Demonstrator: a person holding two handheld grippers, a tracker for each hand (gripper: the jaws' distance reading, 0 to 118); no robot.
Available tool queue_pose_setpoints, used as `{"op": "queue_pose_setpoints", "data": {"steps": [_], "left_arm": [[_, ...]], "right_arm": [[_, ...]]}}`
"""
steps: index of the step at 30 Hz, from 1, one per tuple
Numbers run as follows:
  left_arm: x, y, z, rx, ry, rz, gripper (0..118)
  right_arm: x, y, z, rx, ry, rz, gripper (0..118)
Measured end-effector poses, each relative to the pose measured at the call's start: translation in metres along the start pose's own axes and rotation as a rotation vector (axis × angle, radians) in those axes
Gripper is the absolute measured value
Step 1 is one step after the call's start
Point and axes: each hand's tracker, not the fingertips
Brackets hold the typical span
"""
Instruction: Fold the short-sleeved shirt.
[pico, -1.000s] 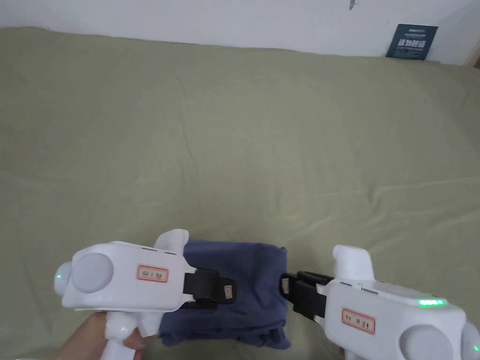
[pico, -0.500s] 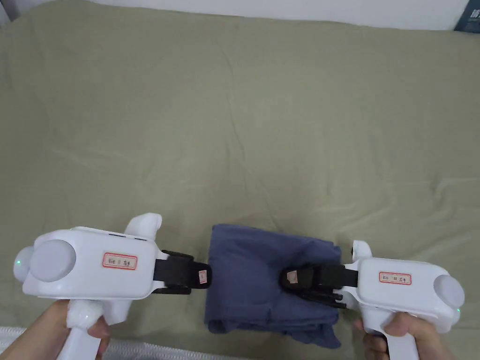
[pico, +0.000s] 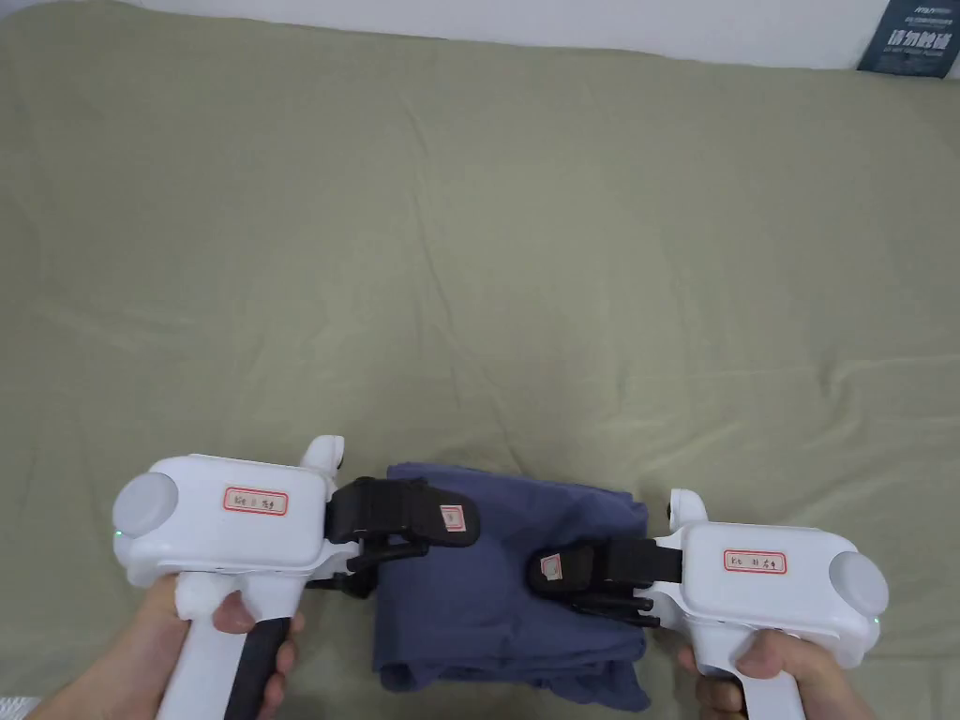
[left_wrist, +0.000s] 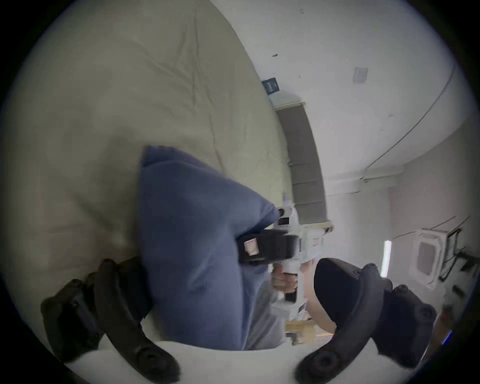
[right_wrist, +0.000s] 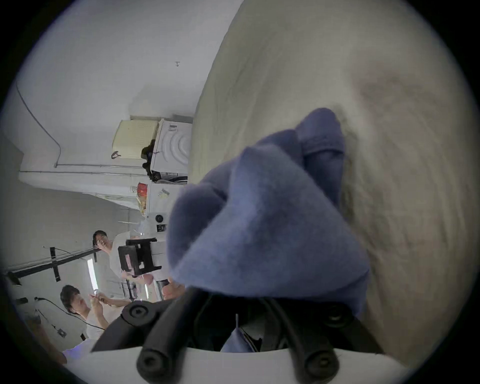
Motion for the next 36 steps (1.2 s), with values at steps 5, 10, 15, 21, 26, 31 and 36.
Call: {"op": "queue_pose_setpoints", "data": {"steps": [5, 10, 15, 21, 26, 31, 36], "left_arm": [[0.0, -0.005, -0.009, 0.051, 0.273, -0.071, 23], [-0.007, -0.002, 0.002, 0.05, 0.18, -0.036, 23], [0.009, -0.002, 0.017, 0.055, 0.206, -0.062, 23], [0.014, 0.003, 0.079, 0.095, 0.283, -0.117, 23], [0.001, 0.015, 0.165, 0.148, 0.373, -0.121, 23], [-0.023, 0.044, 0.266, 0.212, 0.469, -0.093, 23], [-0.044, 0.082, 0.349, 0.217, 0.602, -0.08, 24]], "right_arm": [[-0.015, -0.003, 0.005, 0.029, -0.081, 0.032, 0], [-0.089, -0.043, 0.034, 0.271, -0.467, 0.413, 0], [-0.15, -0.113, 0.036, 0.726, -1.005, 0.825, 0], [-0.172, -0.123, 0.02, 0.692, -1.019, 0.805, 0], [-0.181, -0.121, -0.002, 0.69, -0.984, 0.809, 0], [-0.191, -0.111, -0.034, 0.657, -0.97, 0.849, 0], [-0.192, -0.099, -0.074, 0.603, -0.958, 0.872, 0]]}}
